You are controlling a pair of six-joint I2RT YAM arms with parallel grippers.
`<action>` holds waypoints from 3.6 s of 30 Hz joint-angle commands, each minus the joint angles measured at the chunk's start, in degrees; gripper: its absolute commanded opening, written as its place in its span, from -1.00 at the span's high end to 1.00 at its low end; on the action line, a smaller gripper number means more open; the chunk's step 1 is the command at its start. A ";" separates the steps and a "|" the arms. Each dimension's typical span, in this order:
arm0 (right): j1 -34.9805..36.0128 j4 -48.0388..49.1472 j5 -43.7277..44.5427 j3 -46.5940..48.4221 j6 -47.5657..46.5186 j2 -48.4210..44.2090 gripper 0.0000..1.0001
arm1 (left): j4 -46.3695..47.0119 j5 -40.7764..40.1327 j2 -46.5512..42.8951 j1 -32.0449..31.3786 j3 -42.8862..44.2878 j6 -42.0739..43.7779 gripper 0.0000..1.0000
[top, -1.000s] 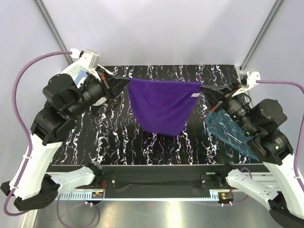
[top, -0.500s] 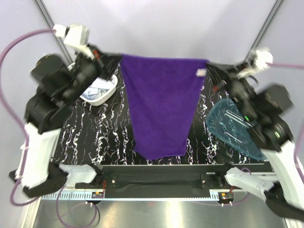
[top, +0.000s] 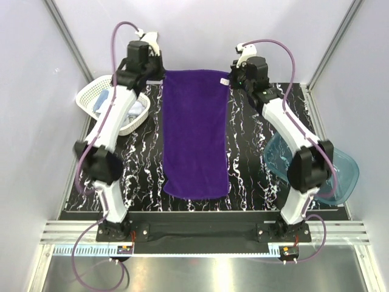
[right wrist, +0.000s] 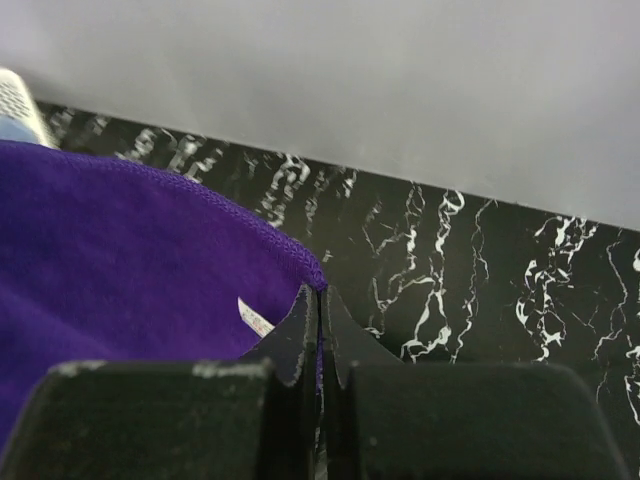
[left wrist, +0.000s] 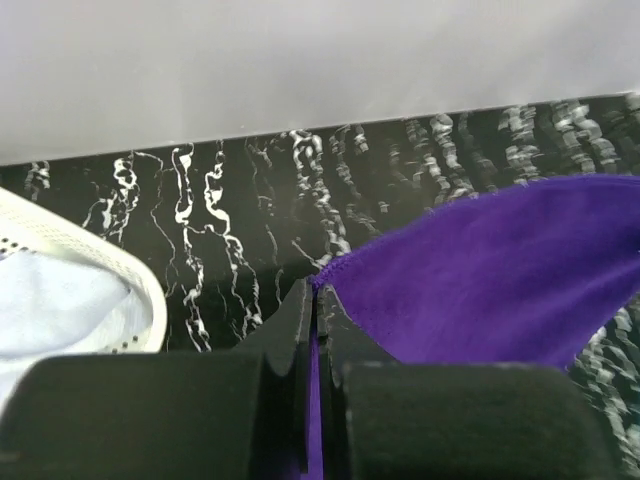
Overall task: Fold and stack the towels
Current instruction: Flatten out the crumpled towel, then fold the towel
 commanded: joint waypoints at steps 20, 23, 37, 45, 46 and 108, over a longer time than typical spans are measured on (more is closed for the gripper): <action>-3.06 14.69 -10.64 -8.61 -3.21 7.67 1.00 | 13.61 11.71 9.54 3.86 -6.65 6.87 1.00; -3.06 14.69 -9.50 -12.92 -2.60 3.98 1.00 | 11.77 11.44 7.25 3.95 -8.95 6.17 1.00; -1.57 3.71 -15.74 -25.06 1.36 -7.18 1.00 | 8.34 10.83 -6.02 3.33 -29.60 5.11 1.00; 1.68 -0.42 -15.30 -32.09 3.29 -12.81 1.00 | 4.65 11.54 -14.10 1.93 -38.56 3.89 1.00; 2.12 -0.69 -14.86 -33.76 3.82 -13.34 1.00 | 4.47 11.36 -14.72 1.49 -40.83 3.36 1.00; 7.04 -12.91 -13.28 -45.61 22.89 -10.96 0.29 | -0.19 8.47 -10.77 -1.24 -57.79 -17.29 0.30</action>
